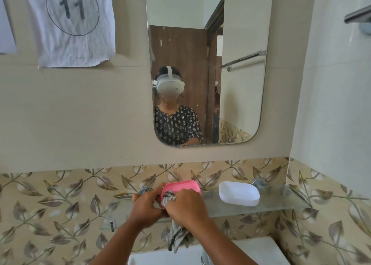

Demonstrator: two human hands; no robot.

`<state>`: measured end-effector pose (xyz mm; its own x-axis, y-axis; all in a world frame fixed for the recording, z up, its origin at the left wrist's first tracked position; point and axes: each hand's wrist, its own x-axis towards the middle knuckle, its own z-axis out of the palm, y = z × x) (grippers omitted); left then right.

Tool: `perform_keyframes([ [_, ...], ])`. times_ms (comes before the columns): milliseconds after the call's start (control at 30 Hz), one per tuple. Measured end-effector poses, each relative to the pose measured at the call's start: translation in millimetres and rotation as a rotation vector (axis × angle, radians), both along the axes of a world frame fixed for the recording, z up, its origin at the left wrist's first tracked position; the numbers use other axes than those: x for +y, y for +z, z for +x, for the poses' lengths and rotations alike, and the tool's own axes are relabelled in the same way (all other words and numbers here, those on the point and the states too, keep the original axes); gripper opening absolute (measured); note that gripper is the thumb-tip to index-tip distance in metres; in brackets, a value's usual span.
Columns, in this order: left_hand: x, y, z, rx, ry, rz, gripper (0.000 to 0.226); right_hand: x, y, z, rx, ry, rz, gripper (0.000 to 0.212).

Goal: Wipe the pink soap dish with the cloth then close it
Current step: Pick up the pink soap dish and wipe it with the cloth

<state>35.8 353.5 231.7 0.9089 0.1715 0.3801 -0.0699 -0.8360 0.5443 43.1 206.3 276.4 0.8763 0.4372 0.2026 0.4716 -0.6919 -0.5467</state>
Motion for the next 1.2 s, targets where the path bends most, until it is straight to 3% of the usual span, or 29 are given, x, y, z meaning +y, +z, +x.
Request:
perform_keyframes([
  [200, 1, 3, -2, 0.031, -0.017, -0.015, 0.084, -2, 0, 17, 0.241, -0.006, 0.205, 0.036],
  [333, 4, 0, -1, 0.024, -0.005, -0.005, 0.087, -31, 9, 37, 0.417, -0.152, 0.667, 0.031],
  [433, 3, 0, -1, 0.019, 0.001, -0.008, 0.090, -56, 19, 47, 0.465, -0.181, 0.825, 0.031],
  [500, 2, 0, -2, 0.024, 0.001, 0.006, 0.090, -68, 21, 53, 0.354, -0.178, 0.739, 0.031],
  [600, 3, -1, -1, 0.031, 0.000, 0.012, 0.091, -72, 7, 52, 0.169, -0.125, 0.397, 0.031],
  [667, 3, 0, -1, 0.022, -0.008, 0.024, 0.091, -69, -9, 54, 0.187, -0.115, 0.314, 0.037],
  [800, 2, 0, -3, 0.011, -0.014, 0.040, 0.092, -66, -22, 60, 0.207, -0.131, 0.160, 0.020],
  [1033, 9, -9, 2, 0.021, -0.028, -0.034, 0.102, -69, -23, 56, 0.167, -0.094, 0.169, 0.027],
  [1133, 11, -10, 3, -0.001, -0.055, -0.083, 0.106, -65, -26, 56, 0.139, -0.077, 0.187, 0.013],
  [1200, 12, -10, 3, -0.003, -0.065, -0.092, 0.108, -64, -26, 54, 0.128, -0.051, 0.215, 0.028],
])
